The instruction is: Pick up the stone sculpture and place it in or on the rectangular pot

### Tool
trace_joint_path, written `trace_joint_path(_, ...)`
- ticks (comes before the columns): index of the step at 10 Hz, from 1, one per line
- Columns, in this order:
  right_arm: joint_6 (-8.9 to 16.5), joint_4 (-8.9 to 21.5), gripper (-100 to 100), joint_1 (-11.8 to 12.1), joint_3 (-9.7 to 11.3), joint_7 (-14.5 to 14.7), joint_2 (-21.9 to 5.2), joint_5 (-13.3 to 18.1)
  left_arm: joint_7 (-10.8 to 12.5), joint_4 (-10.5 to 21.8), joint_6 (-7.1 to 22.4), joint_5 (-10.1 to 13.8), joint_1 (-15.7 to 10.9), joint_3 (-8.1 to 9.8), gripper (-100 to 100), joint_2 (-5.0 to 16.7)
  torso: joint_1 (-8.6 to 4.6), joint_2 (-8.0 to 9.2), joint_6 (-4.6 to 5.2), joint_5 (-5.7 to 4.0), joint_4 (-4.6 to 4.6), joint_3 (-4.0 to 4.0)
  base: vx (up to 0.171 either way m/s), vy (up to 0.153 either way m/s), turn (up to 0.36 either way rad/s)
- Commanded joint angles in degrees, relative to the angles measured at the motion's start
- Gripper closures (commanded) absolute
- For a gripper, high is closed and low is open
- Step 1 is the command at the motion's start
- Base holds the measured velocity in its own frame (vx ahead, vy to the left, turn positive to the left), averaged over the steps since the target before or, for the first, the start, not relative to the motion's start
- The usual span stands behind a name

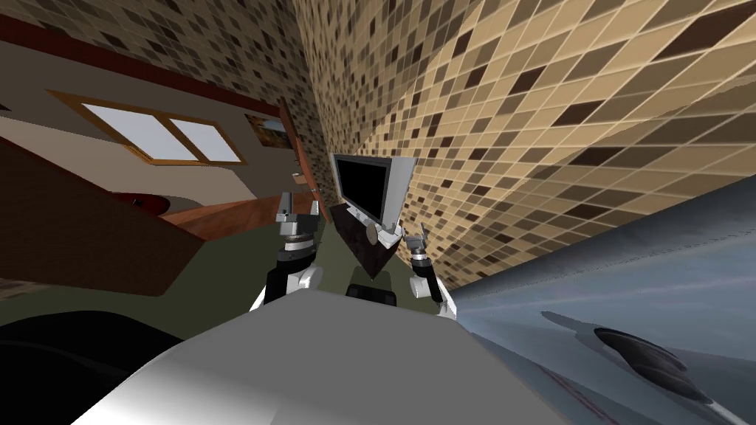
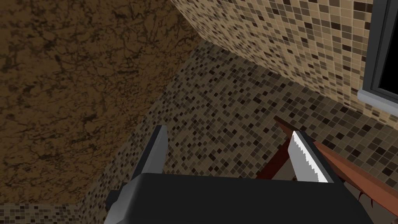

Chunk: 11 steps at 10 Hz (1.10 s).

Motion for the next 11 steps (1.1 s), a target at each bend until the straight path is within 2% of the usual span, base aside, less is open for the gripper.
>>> trace_joint_path(1, -0.13, 1.25, -100, -0.44, 0.33, -2.86, -0.27, 0.01, 0.00, 0.00, 0.00, 0.00, 0.00, 0.00, 0, 0.00, 0.00, 0.00, 0.00, 0.00, 0.00, 0.00, -0.010, -0.051, 0.126)
trace_joint_path(2, -0.17, 3.73, -100, -1.49, 1.10, -4.50, -0.61, 0.09, 0.00, 0.00, 0.00, 0.00, 0.01, 0.00, 0, 0.00, -0.02, 0.01, 0.05, -0.01, 0.00, 0.00, -0.007, -0.066, 0.187)
trace_joint_path(4, -0.17, 3.73, -100, -1.49, 1.10, -6.81, -0.61, 0.09, 0.00, 0.00, 0.00, 0.00, 0.01, 0.01, 0, 0.00, -0.08, 0.01, 0.05, -0.02, 0.00, 0.01, -0.011, -0.048, 0.058)
trace_joint_path(5, -0.20, 6.19, -100, -2.53, 1.89, -9.00, -0.93, 0.18, 0.00, 0.00, 0.00, 0.00, 0.01, 0.01, 0, 0.00, 0.03, 0.01, 0.06, 0.00, 0.00, 0.01, -0.017, -0.039, 0.188)
trace_joint_path(6, -0.20, 6.19, -100, -2.53, 1.89, -10.60, -0.93, 0.18, 0.00, 0.00, 0.00, 0.00, 0.00, 0.00, 0, 0.00, 0.02, 0.02, 0.02, 0.00, 0.00, 0.01, -0.017, -0.052, 0.144)
trace_joint_path(7, -0.24, 8.63, -100, -3.56, 2.69, -12.30, -1.24, 0.27, 0.00, 0.00, 0.00, 0.00, 0.01, 0.01, 0, 0.00, -0.01, 0.03, 0.05, 0.00, 0.01, 0.02, -0.016, -0.067, 0.262)
trace_joint_path(9, -0.24, 8.63, -100, -3.56, 2.69, -14.36, -1.24, 0.27, 0.00, 0.00, 0.00, 0.00, 0.01, 0.01, 0, 0.00, -0.06, 0.00, 0.07, -0.02, 0.00, 0.00, -0.004, -0.042, 0.026)
trace_joint_path(10, -0.28, 11.05, -100, -4.58, 3.50, -16.60, -1.54, 0.37, 0.00, 0.00, 0.00, 0.00, 0.01, 0.01, 0, 0.00, 0.05, -0.02, 0.07, 0.01, 0.00, -0.01, -0.010, -0.036, 0.159)
trace_joint_path(11, -0.28, 11.05, -100, -4.58, 3.50, -18.04, -1.54, 0.37, 0.00, 0.00, 0.00, 0.00, 0.01, 0.00, 0, 0.00, 0.03, -0.01, 0.03, 0.01, 0.00, -0.01, -0.013, -0.041, 0.158)
